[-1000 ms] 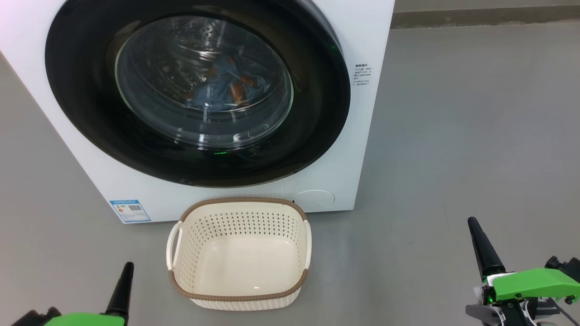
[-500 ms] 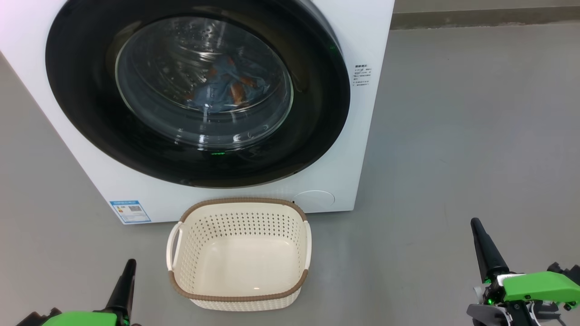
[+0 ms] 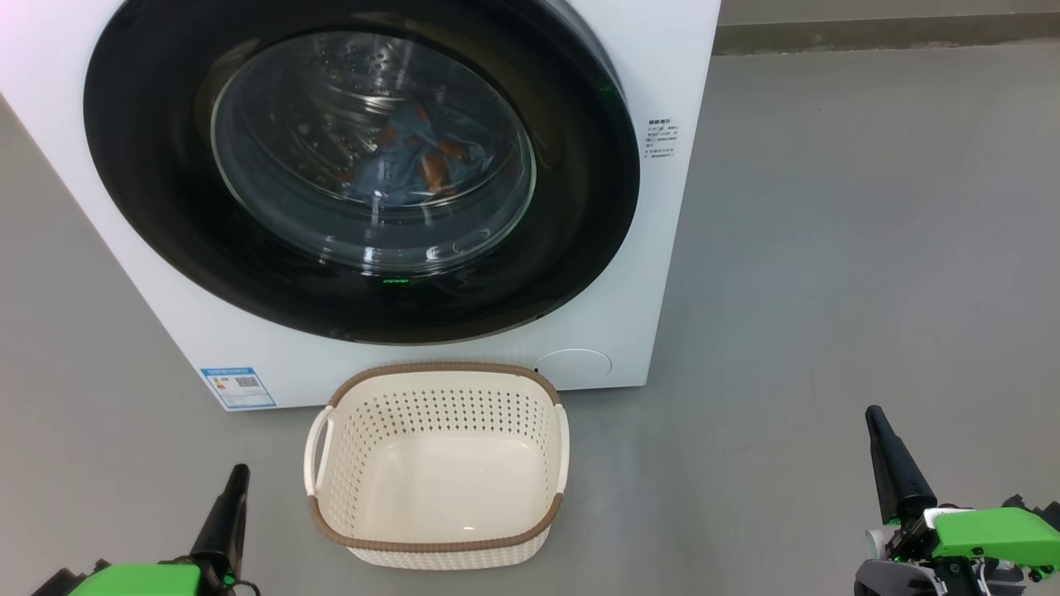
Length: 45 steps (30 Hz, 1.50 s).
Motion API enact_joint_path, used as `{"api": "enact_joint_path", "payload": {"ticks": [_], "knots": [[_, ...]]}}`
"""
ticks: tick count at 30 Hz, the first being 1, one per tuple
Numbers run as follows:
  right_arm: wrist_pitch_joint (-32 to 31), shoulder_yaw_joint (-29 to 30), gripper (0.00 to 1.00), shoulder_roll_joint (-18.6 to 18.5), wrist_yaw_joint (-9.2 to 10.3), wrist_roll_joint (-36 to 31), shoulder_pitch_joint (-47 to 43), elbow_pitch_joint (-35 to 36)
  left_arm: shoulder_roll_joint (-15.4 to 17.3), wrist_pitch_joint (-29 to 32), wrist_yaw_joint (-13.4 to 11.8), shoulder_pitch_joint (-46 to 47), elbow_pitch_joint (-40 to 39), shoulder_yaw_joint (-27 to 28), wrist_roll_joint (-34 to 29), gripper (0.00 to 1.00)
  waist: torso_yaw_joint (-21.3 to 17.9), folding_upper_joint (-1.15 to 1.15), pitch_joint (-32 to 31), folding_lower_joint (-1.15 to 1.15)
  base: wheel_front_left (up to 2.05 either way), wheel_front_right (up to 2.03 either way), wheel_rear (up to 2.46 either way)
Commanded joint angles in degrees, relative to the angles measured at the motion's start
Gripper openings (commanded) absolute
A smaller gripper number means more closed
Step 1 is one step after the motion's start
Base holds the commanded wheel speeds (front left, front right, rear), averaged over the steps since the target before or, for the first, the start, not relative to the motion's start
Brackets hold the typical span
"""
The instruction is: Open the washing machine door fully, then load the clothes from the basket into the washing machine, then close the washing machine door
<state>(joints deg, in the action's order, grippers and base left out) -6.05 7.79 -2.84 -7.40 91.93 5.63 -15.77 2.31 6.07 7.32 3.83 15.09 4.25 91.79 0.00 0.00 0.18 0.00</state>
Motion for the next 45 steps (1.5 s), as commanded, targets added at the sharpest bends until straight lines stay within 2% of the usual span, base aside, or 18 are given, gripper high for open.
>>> {"api": "enact_joint_path", "payload": {"ticks": [1, 45], "knots": [[-0.5, -1.2, 0.00, -0.1, -0.09, 0.2, 0.6, 1.7, 0.8, 0.2, 0.2, 2.3, -1.0, 2.0, 0.6, 0.00, 0.0, 0.00, 0.0, 0.00, 0.00, 0.00, 0.00], [-0.5, -1.2, 0.00, 0.0, -0.09, 0.2, 0.6, 1.7, 0.7, 0.3, 0.2, 2.4, -1.0, 2.2, 0.5, 0.00, 0.0, 0.00, 0.0, 0.00, 0.00, 0.00, 0.00]]}}
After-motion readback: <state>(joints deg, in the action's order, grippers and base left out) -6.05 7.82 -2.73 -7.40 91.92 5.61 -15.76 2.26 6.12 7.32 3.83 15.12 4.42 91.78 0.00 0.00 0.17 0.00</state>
